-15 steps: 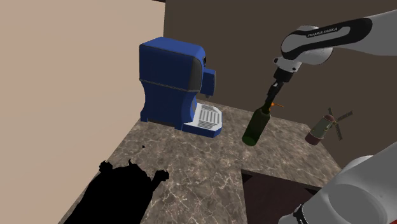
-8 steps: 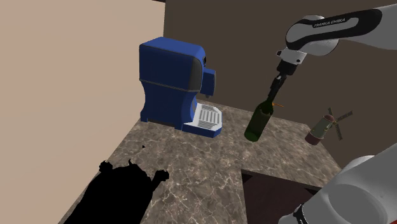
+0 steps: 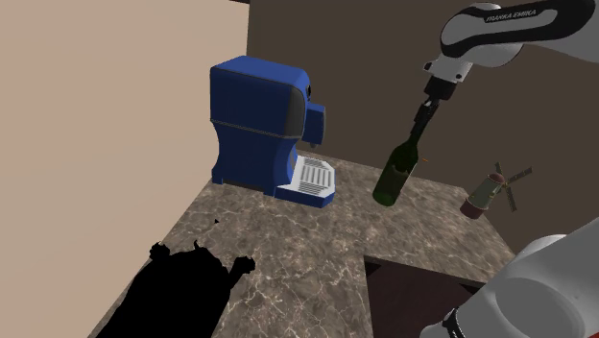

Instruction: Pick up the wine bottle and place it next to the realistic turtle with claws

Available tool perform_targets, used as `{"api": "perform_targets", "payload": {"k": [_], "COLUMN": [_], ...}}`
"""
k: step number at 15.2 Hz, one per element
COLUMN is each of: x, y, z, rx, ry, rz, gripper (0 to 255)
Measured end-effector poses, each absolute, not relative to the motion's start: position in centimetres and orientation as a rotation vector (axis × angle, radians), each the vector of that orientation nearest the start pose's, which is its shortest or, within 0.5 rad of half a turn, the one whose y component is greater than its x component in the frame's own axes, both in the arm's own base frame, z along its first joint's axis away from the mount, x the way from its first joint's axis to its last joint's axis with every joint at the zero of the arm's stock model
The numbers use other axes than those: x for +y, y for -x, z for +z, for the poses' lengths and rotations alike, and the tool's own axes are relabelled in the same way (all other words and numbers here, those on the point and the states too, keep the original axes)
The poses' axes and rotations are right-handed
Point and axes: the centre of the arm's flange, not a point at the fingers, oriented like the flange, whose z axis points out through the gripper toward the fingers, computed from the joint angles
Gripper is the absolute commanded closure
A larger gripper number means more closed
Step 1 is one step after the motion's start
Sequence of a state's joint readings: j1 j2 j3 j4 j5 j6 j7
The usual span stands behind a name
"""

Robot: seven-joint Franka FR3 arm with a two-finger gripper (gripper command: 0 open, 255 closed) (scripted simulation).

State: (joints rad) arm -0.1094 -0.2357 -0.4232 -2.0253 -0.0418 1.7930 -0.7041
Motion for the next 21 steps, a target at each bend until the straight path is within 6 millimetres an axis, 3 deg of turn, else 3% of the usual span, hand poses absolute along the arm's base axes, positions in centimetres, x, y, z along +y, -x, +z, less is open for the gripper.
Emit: {"api": "perform_targets", "payload": {"k": [21], "x": [-26.4], "y": [-41.5], "z": [64.9], "rx": [-0.296], "ry": [3.073], "rz": [-0.029], "gripper": [255]}}
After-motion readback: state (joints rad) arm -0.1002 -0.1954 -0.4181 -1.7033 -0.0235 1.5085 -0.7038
